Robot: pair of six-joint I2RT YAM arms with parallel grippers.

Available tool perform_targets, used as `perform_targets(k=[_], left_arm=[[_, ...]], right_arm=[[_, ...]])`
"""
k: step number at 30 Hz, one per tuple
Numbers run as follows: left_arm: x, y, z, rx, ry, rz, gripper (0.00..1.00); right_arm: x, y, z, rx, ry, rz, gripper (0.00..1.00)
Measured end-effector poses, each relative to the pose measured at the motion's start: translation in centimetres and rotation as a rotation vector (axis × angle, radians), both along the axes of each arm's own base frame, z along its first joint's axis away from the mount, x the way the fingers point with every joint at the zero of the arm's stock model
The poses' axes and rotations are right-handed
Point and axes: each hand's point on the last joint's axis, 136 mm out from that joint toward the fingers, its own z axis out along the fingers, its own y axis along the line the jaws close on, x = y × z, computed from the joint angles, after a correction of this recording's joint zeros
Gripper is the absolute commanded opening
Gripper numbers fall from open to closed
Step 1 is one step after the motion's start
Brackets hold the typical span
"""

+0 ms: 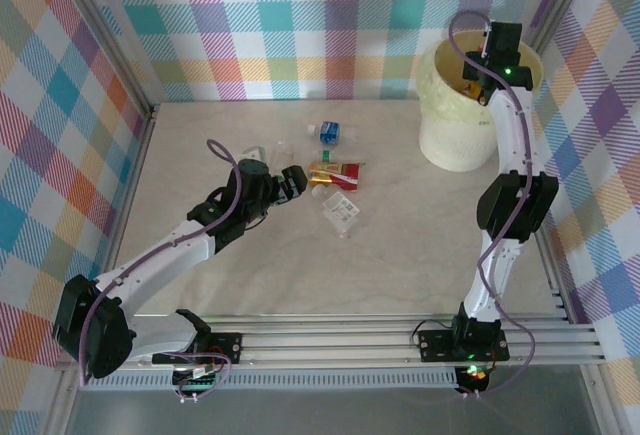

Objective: Put the plastic bottles in the bin

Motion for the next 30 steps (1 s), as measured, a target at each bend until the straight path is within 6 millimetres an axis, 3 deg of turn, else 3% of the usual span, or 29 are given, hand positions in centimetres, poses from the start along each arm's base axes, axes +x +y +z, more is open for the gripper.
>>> perform_targets(k=[5,14,21,25,30], left_arm=[[0.1,0.0,-0.1,-0.004,0.003,0.002,1.00],[0.1,-0.2,-0.6,-0.003,0.018,-0.007,1.00],[0.1,-0.2,-0.6,-0.005,0.021,-0.009,1.00],[0.2,-0.1,-0.6,-0.007,0.022,-0.004,1.00],[0.2,0.0,-0.6,-0.008,0.023,-0.001,1.00]], right_arm=[[-0.2,0.5,1.2,0.016,-0.013,0.023,0.81],[-0.7,1.2,1.0,0.051,0.006,0.050,0.87],[-1.9,2.1,3.5,0.100,-0.042,0.078,0.89],[-3.3,3.5,4.9,0.172,-0.068,0.127,1.00],[-5.2,6.5,6.2,0.266,-0.092,0.225,1.00]])
